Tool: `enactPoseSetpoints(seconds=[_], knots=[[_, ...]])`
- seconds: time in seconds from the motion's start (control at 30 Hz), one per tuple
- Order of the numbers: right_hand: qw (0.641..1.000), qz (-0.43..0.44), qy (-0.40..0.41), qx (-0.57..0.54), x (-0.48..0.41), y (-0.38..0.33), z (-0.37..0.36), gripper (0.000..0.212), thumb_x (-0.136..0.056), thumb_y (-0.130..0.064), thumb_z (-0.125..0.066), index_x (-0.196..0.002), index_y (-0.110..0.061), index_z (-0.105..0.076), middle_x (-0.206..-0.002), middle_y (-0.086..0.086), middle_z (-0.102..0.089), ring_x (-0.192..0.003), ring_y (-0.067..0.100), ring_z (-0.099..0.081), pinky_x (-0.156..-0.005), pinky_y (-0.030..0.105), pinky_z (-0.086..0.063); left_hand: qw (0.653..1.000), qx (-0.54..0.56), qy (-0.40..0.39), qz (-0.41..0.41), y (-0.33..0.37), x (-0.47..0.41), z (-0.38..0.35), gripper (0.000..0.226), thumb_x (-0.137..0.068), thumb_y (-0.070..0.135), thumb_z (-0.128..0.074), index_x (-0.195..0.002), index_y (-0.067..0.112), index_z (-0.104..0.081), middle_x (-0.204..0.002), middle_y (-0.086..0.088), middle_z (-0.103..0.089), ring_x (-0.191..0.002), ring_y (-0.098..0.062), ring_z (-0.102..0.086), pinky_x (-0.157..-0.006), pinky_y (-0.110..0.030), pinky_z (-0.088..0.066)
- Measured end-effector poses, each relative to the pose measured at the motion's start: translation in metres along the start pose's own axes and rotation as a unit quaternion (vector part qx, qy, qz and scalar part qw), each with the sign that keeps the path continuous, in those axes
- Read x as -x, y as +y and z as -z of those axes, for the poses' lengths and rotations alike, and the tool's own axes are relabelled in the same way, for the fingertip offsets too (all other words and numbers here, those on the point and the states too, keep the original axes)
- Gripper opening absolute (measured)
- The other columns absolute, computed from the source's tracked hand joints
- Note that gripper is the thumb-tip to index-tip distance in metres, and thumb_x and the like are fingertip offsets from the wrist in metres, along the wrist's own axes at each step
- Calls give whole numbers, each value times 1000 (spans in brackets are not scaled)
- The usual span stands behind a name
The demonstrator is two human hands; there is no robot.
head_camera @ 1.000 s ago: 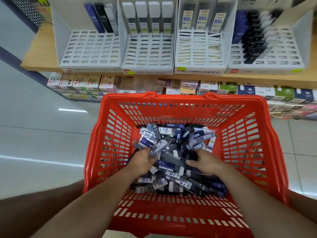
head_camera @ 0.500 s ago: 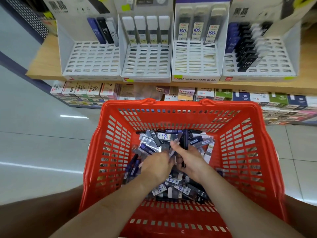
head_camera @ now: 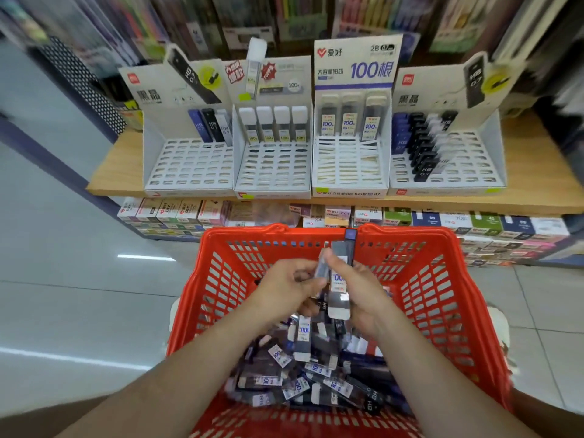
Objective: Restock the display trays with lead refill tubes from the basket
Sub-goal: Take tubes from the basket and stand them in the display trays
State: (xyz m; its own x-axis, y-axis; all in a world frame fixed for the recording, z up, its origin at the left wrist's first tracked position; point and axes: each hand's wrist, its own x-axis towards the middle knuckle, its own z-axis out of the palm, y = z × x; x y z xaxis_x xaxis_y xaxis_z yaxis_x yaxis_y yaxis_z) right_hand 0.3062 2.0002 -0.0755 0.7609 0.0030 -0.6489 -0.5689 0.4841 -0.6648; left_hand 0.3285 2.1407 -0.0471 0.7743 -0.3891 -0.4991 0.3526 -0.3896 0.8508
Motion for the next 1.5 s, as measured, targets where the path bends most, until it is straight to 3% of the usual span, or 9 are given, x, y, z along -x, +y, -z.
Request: enactPoseSetpoints(seconds=[0.17,0.33,0.53,0.7,0.8,0.97,1.1,1.2,1.5], knots=[[995,0,-69,-74,10,-32,-10,39,-85,-41,-68,-104,-8,-61,-64,4,-56,-53,17,-59,-45,25,-50,996,-15,65,-59,36,10,26,30,-92,1,-57,-109,23,-68,-66,11,-64,-56,-4,-56,-61,-21,-52],[993,46,-103,37,22,-63,-22,41,-84,-34,-74,-110,-6,-58,-79,10,-65,-46,10,-41,-35,17,-29,952,-170,179,-179,73,17,48,25,-76,0,-75,-95,17,-76,-88,12,-60,-84,2,-55,-79,-9,-39],[980,161,-96,67,21,-82,-40,19,-84,-6,-73,-99,-4,-62,-58,-2,-49,-46,9,-37,-40,20,-28,977,-97,119,-148,113,27,68,40,-77,-1,-74,-112,18,-68,-87,-2,-70,-76,-9,-67,-77,-21,-54],[977,207,-28,44,13,-93,-58,22,-81,-8,-77,-98,-9,-62,-62,3,-43,-46,9,-33,-39,21,-26,962,-193,131,-140,123,24,88,7,-79,17,-77,-86,18,-75,-78,-8,-71,-69,-17,-67,-75,-39,-58],[977,212,-27,21,9,-96,-73,20,-83,-11,-76,-95,-10,-61,-54,-4,-53,-40,5,-41,-38,18,-29,967,-194,110,-126,122,20,92,14,-75,21,-80,-86,17,-73,-69,-7,-70,-61,-14,-62,-70,-39,-56],[977,197,-65,42,-3,-96,-92,18,-82,-23,-76,-86,-13,-62,-51,-8,-46,-44,9,-38,-44,24,-28,981,-155,29,-117,126,10,96,52,-78,6,-76,-123,28,-61,-65,-10,-66,-57,-15,-62,-62,-26,-53],[986,151,-70,17,-11,-99,-95,27,-86,-38,-70,-95,-13,-66,-57,-4,-53,-47,9,-43,-43,21,-33,979,-146,72,-123,131,-4,102,42,-79,7,-76,-114,26,-64,-70,-17,-68,-60,-18,-65,-64,-33,-59],[986,106,-115,-60,-13,-105,-84,24,-86,-20,-70,-106,-7,-64,-69,4,-55,-52,11,-42,-41,20,-32,979,-98,111,-141,140,-17,103,36,-77,3,-76,-104,20,-61,-62,-11,-61,-55,-17,-63,-62,-33,-59],[978,194,-61,39,-6,-122,-25,7,-88,-6,-69,-94,-6,-66,-72,9,-66,-56,11,-47,-42,19,-35,972,-71,130,-181,178,-52,72,14,-77,2,-75,-88,7,-68,-69,-10,-65,-63,-15,-62,-63,-23,-56]])
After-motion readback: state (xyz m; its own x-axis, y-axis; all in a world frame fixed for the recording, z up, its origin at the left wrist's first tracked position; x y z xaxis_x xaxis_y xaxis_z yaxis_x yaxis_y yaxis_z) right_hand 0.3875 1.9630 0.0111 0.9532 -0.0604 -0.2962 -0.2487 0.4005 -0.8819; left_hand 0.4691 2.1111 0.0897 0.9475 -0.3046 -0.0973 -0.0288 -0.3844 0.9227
